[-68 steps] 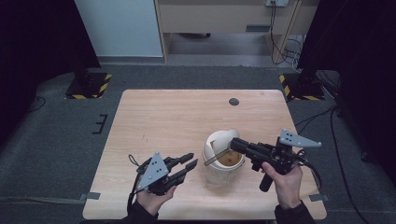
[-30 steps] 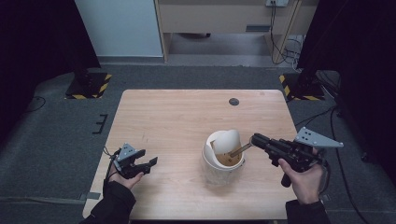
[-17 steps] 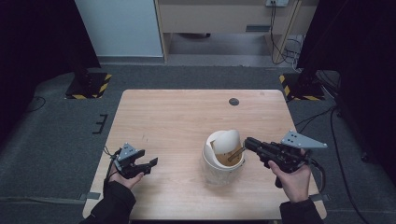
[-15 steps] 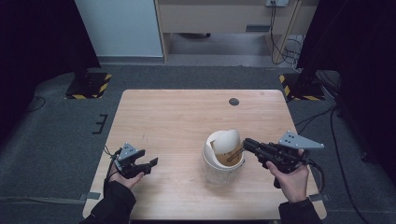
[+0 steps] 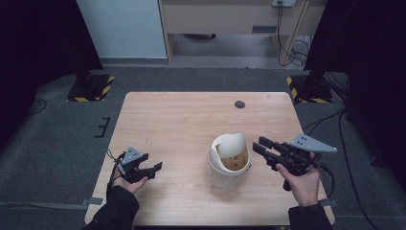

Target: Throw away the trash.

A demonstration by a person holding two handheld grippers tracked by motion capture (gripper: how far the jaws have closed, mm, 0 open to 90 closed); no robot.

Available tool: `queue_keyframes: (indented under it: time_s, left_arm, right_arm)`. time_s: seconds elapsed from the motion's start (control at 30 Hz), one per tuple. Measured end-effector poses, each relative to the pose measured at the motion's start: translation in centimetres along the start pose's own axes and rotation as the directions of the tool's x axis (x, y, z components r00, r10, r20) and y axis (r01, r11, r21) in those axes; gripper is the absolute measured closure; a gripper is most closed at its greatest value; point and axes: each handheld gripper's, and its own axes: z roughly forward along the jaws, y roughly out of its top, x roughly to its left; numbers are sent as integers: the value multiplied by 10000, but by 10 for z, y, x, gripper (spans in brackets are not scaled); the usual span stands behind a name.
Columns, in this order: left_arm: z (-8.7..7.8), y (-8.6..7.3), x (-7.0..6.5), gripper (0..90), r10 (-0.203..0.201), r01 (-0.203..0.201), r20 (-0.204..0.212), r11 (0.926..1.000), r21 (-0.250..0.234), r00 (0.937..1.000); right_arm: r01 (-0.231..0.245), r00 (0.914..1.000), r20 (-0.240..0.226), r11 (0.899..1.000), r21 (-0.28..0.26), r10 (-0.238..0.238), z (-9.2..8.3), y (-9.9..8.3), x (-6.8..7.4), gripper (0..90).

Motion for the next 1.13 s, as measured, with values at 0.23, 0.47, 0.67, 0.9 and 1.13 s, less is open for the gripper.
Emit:
queue_keyframes:
  time_s: [0.23, 0.47, 0.67, 0.9, 1.13]
  left_arm:
    - [5, -3, 4, 219, 3, 3, -140, 9992, 400, 9999]
    - [13, -11, 18, 167, -132, 203, -481, 9883, 1514, 9988]
    - [15, -16, 30, 144, -75, 244, -848, 9794, 2002, 9964]
    - [17, -21, 37, 131, -50, 299, -1048, 9709, 2376, 9945]
    - [21, -24, 36, 86, 347, -71, -1038, 9668, 2554, 9940]
  right_arm:
    - [-176, 9830, 1833, 9992, 367, 106, -7, -20, -41, 367]
    - [-1146, 9313, 3617, 9775, 1772, 437, -6, -80, -98, 202]
    - [-1423, 9080, 4188, 9471, 2878, 91, -5, -108, -121, 165]
    - [-1666, 8949, 4463, 9268, 3364, -11, -7, -120, -136, 139]
    - [-1601, 8956, 4442, 9130, 3752, -255, -5, -124, -140, 126]
